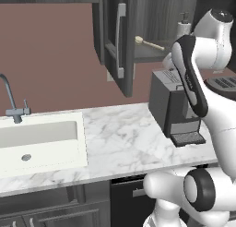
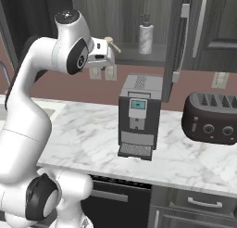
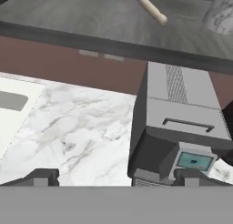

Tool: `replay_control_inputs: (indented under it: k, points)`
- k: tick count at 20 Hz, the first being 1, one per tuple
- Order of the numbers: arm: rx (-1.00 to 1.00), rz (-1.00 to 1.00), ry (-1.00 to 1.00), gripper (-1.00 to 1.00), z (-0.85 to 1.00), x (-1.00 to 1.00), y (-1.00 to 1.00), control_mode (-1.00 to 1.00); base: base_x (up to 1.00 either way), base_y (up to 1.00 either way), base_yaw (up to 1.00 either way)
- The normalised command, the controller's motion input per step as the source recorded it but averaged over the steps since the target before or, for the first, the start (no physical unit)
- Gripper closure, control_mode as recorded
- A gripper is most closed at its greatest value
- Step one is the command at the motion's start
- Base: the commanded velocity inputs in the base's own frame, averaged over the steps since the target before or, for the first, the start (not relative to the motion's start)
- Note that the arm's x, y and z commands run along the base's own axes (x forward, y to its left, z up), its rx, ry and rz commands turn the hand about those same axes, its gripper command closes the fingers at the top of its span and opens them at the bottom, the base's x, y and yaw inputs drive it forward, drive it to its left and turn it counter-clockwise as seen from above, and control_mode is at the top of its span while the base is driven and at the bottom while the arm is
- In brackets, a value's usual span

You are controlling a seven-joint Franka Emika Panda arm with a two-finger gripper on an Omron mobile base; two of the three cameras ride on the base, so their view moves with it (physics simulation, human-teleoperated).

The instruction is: Locate and retrieve the dish brush and soap dispenser from the cabinet. Place them next to the sink.

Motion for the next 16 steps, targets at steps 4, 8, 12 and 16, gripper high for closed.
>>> replay_control_inputs:
  k: [4, 8, 12, 16]
  points:
    - [-0.02, 0.08, -0.11, -1.0, 0.2, 0.16, -0.02, -1.0, 0.0, 0.0, 0.0]
    - [-0.04, 0.05, -0.02, -1.0, 0.31, 0.26, -0.02, -1.0, 0.0, 0.0, 0.0]
    - [-0.04, 0.03, 0.0, -1.0, 0.28, 0.21, -0.05, -1.0, 0.0, 0.0, 0.0]
    - [0.0, -0.02, 0.04, -1.0, 0.07, 0.23, -0.12, -1.0, 0.0, 0.0, 0.0]
